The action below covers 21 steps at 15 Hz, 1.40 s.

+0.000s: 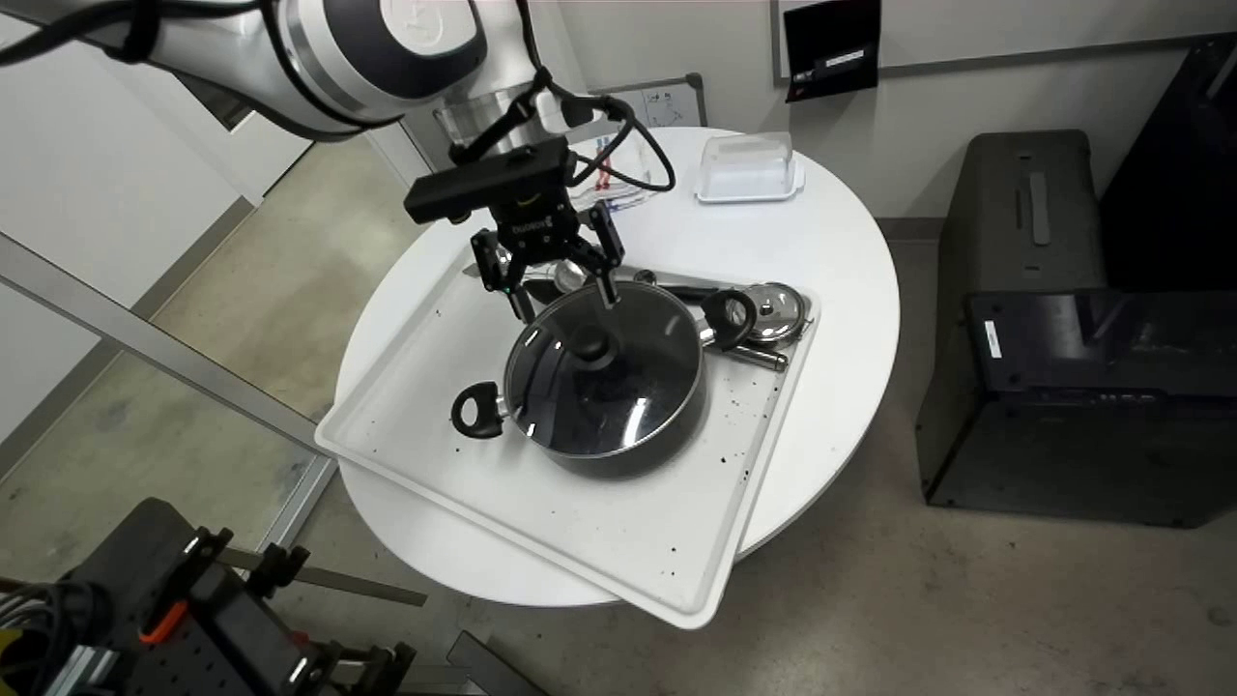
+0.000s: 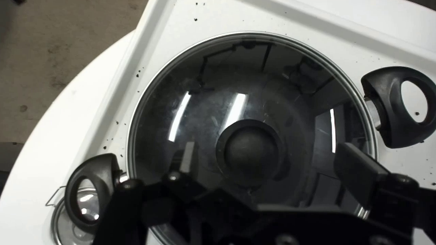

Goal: Pick up the lid from the pot and put it on the table

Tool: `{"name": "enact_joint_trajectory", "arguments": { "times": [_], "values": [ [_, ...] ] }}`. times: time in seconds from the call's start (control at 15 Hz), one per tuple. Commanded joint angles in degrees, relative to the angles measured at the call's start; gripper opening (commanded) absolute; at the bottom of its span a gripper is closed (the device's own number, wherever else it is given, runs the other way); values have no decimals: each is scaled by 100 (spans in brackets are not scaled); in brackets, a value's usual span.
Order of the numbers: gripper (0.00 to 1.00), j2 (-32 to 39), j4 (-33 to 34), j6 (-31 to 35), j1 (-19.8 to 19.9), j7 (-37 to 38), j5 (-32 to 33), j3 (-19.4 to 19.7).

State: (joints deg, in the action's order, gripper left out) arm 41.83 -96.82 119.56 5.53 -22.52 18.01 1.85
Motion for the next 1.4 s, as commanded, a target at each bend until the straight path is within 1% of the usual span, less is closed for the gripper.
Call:
{"name": "enact_joint_trajectory", "arguments": {
  "times": [0.0,0.27,0.8,0.87,0.93,1.0,1.07,1.33],
  "values": [
    [100,184,11,278,13,63,26,23],
    [100,299,-34,508,30,109,42,90],
    [100,420,-130,744,24,137,80,164],
    [96,432,-130,764,20,142,77,164],
    [77,446,-128,790,20,143,74,164],
    [72,461,-126,812,20,145,75,165],
    [69,470,-129,830,19,145,76,167],
    [39,466,-160,905,15,153,79,171]
  ]
}}
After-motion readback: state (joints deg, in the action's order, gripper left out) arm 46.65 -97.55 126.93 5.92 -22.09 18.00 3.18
